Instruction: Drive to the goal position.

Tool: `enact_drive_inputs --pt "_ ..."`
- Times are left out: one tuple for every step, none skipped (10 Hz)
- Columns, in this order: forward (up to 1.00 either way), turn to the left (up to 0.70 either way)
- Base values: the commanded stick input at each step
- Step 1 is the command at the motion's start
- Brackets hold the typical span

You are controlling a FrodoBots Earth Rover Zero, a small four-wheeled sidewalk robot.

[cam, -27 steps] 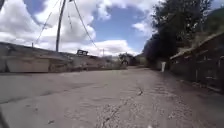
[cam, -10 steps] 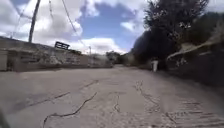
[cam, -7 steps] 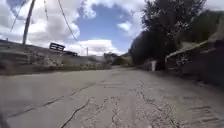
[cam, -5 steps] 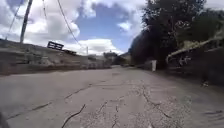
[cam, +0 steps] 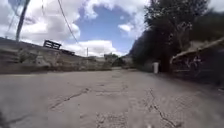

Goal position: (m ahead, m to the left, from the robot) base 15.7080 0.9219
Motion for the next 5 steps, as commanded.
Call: enact_drive_inputs --pt "1.00 0.00" --pt "1.00 0.00" --pt "1.00 0.00" --pt "1.00 0.00" --pt "1.00 0.00"
